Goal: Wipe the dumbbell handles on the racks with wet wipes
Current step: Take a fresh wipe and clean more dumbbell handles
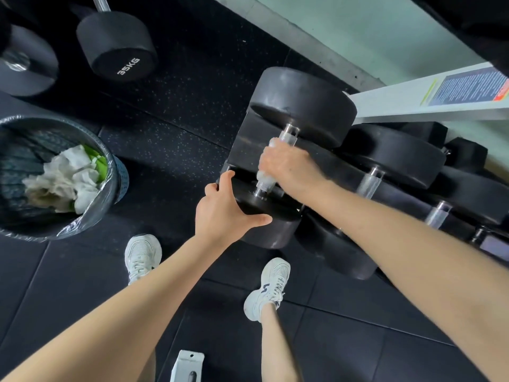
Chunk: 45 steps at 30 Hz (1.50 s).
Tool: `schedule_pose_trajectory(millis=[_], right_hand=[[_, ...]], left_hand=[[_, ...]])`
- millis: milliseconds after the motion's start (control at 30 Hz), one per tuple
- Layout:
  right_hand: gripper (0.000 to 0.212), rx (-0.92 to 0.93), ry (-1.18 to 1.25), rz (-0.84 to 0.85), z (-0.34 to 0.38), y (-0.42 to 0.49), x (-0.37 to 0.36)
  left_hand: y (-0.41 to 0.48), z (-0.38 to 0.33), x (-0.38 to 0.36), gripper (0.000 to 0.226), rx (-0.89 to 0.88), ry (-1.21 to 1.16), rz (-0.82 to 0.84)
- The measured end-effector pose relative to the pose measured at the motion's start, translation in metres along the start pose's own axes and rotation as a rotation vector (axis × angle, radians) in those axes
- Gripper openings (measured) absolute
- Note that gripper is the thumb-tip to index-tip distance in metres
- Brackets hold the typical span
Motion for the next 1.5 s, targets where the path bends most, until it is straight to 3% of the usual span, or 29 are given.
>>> schedule_pose_trajectory(millis=[67,100,133,167,267,300,367,467,533,667,767,867,967,1000,1133,1200,1300,1367,1500], right_hand=[[0.017,0.042,0.024,0.062,0.024,-0.009,-0.022],[0.016,0.051,0.181,0.088,0.032,-0.015,-0.029],[0.033,0.001,0.346,-0.018,0.031,-0.019,-0.022],[0.046,-0.109,0.492,-0.166,0.024,-0.027,-0.014],[0.027,-0.493,0.843,-0.6,0.002,-0.064,0.002],[0.03,-0.601,0.867,-0.714,-0.004,-0.079,0.003],[0.033,-0.815,1.049,-0.821,-0.011,-0.092,-0.005],[0.022,-1.072,1.458,-0.957,-0.01,-0.075,-0.014],[0.02,-1.16,1.592,-0.948,-0.005,-0.05,-0.014],[0.033,-1.109,1.563,-0.695,0.024,-0.025,-0.036],[0.029,-1.168,1.548,-0.511,0.02,-0.032,-0.042],[0.031,-1.109,1.455,-0.651,-0.026,-0.023,-0.019],[0.036,-1.215,1.523,-0.937,-0.044,-0.018,-0.013],[0.036,-1.249,1.564,-0.952,-0.034,-0.021,-0.019],[0.037,-1.244,1.73,-0.699,0.018,-0.033,-0.048],[0.03,-1.257,1.764,-0.678,0.009,-0.03,-0.046],[0.015,-1.35,1.733,-0.904,-0.03,-0.015,-0.032],[0.019,-1.372,1.65,-0.977,-0.038,-0.012,-0.024],[0.038,-1.193,1.415,-0.668,-0.012,-0.019,-0.036]], left_hand=[[0.0,-0.002,0.001,0.106,-0.006,0.022,-0.006],[0.0,-0.002,0.001,0.107,-0.007,0.028,-0.005],[0.0,-0.002,0.001,0.107,-0.006,0.029,-0.005],[0.0,-0.003,0.001,0.108,-0.005,0.03,-0.001],[-0.001,-0.002,0.001,0.108,0.009,0.018,0.008],[-0.001,-0.001,0.002,0.108,0.012,0.011,0.009],[-0.001,-0.001,0.002,0.107,0.013,0.01,0.011],[-0.002,-0.003,0.002,0.107,0.012,0.027,0.012],[-0.002,-0.003,0.002,0.107,0.009,0.033,0.001],[-0.002,-0.003,0.001,0.107,0.013,0.048,-0.002],[-0.001,-0.004,0.002,0.107,0.016,0.055,0.002],[-0.003,-0.005,0.003,0.107,0.017,0.064,0.004],[-0.001,-0.006,0.003,0.106,0.012,0.074,0.008],[-0.002,-0.007,0.003,0.107,0.013,0.085,0.017],[-0.001,-0.009,0.005,0.112,0.028,0.094,0.021],[-0.001,-0.01,0.006,0.111,0.032,0.091,0.022],[-0.001,-0.012,0.007,0.11,0.032,0.096,0.032],[0.002,-0.012,0.007,0.11,0.026,0.098,0.034],[0.004,-0.014,0.008,0.112,0.021,0.143,0.049]])
Point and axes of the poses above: each hand's wrist, its own y-axis towards the middle knuckle, its own x-axis out of the back of the hand, z = x × y, the point moved 5 cm from there along y, towards the middle knuckle, and after that the axes turned 13 degrees about x, right-handed, at the moved point
